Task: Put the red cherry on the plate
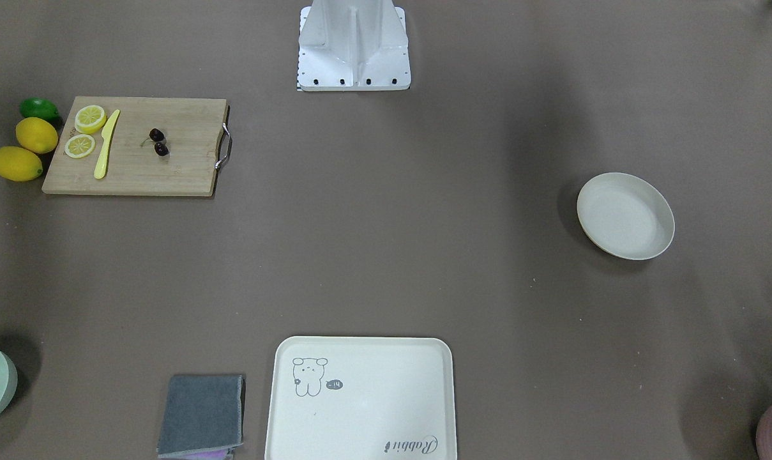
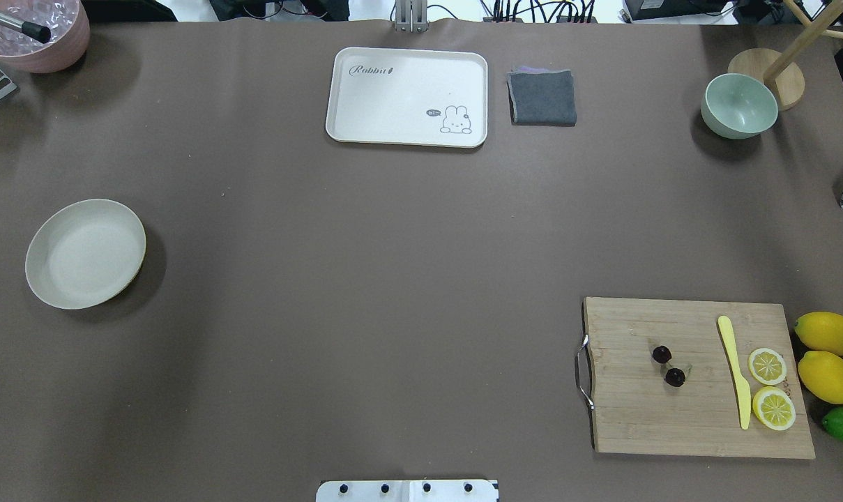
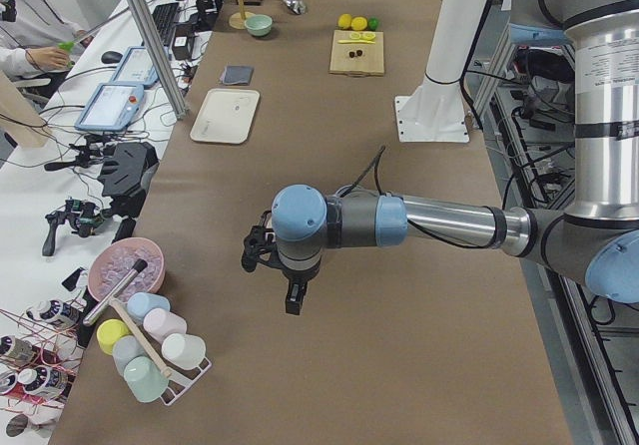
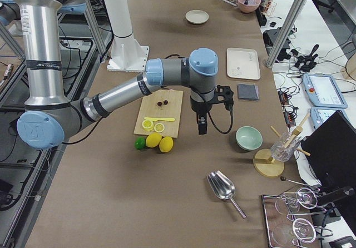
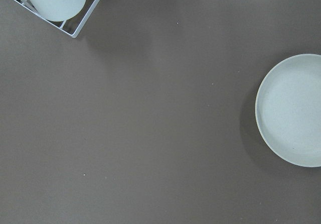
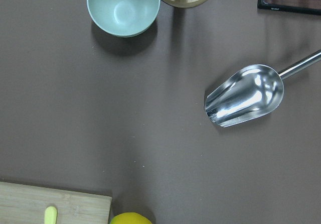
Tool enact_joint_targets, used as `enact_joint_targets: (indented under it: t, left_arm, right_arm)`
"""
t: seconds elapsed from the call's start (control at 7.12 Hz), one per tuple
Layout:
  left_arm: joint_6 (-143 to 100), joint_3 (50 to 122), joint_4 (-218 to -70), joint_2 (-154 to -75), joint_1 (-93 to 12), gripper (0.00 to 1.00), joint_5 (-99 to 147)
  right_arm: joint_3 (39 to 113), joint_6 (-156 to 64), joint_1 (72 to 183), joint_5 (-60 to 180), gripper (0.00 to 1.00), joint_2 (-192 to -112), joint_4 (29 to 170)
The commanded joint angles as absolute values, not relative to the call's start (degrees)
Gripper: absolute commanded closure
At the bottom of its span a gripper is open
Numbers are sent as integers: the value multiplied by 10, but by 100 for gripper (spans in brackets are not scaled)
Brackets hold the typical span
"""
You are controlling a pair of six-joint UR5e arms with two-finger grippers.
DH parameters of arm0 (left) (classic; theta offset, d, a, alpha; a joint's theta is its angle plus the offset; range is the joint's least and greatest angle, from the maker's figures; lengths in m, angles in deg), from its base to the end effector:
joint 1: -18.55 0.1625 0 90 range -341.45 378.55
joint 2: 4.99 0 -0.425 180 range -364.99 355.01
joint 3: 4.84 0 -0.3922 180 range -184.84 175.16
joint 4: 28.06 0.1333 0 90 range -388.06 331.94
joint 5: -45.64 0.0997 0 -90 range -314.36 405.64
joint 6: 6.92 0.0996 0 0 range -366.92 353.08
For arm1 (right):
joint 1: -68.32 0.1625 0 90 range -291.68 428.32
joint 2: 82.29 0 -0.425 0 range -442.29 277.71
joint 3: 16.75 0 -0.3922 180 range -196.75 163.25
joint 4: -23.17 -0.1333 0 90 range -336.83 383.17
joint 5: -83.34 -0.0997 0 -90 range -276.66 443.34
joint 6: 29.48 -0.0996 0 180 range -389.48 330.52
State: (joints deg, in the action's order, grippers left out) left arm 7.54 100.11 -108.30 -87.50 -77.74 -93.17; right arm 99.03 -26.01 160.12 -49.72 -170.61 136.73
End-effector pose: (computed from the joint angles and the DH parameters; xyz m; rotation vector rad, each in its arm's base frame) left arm -0.1052 -0.4215 0.6025 0.1164 0.8451 0.1167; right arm 0.0799 -0.4626 0.4723 0.0993 -0.7475 -0.0533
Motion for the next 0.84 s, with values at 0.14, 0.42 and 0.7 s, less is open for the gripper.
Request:
enact_joint_targets:
  t: [0.14, 0.42, 0.7]
  left_arm:
    - [77, 1010, -1087, -870, -779, 2, -938]
    - [68, 1015, -1080, -876, -779, 2, -938]
    - [64, 1030, -1076, -866, -779, 2, -951]
  right_arm:
    - [1010, -260, 1603, -498, 0, -1714, 1377]
    - [1010, -260, 1603, -503, 0, -1711, 1377]
    - [1010, -260, 1603, -503, 0, -1711, 1377]
